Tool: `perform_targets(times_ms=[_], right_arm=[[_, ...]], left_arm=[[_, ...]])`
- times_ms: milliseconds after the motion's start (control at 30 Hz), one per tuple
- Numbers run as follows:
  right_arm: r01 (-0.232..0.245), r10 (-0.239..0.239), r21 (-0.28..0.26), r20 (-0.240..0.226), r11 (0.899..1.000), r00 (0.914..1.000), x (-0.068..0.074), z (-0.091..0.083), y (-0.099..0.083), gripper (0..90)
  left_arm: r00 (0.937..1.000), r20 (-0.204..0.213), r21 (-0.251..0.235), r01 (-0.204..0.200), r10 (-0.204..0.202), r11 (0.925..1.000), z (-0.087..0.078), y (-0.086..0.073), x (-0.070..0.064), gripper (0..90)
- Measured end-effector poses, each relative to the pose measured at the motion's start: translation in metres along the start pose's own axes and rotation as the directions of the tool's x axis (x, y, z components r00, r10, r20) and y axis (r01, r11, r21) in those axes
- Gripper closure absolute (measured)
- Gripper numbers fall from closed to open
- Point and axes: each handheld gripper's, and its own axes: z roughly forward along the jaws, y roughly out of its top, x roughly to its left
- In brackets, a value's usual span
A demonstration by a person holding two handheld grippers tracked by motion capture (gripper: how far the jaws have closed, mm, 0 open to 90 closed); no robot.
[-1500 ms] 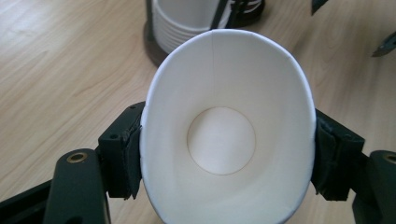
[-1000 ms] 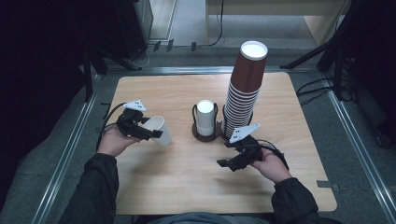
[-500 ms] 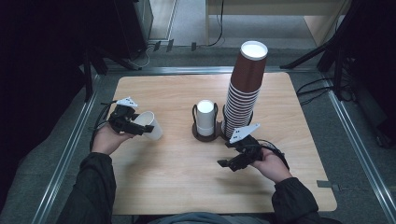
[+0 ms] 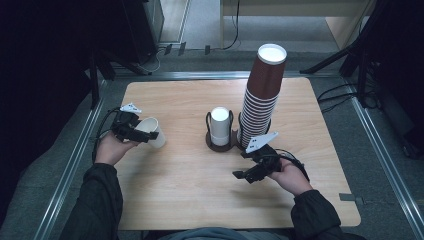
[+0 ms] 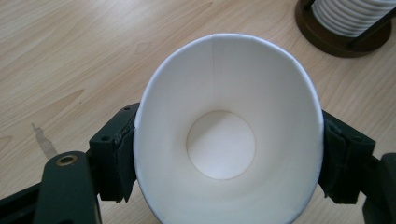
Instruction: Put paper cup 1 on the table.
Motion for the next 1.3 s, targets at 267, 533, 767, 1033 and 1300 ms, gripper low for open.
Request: perform_targets(times_ms=[267, 533, 767, 1033, 1300], right_arm=[[0.002, -0.002, 0.006, 0.000, 1.000, 1.0000, 0.000, 0.001, 0.000, 21.9], [0.003, -0.003, 0.008, -0.001, 1.000, 1.0000, 0.000, 0.001, 0.000, 21.9], [0.005, -0.005, 0.013, -0.001, 1.000, 1.0000, 0.000, 0.002, 0.000, 21.9], [0.006, -0.006, 0.020, -0.002, 1.000, 1.0000, 0.001, 0.002, 0.000, 21.9], [0.008, -0.008, 0.023, -0.002, 1.000, 1.0000, 0.001, 0.003, 0.000, 21.9]], left_arm=[[1.0000, -0.010, 0.025, 0.000, 0.000, 0.9997, 0.007, -0.001, 0.002, 20.5], [0.9996, -0.020, 0.046, -0.017, 0.018, 0.9988, 0.012, -0.002, 0.000, 19.7], [0.9996, -0.014, 0.054, -0.023, 0.024, 0.9983, 0.015, -0.001, -0.001, 18.1], [0.9997, 0.012, 0.057, -0.022, 0.021, 0.9982, 0.017, -0.001, -0.002, 13.2], [0.9995, 0.031, 0.014, 0.005, -0.005, 0.9999, 0.012, 0.001, -0.001, 8.5]])
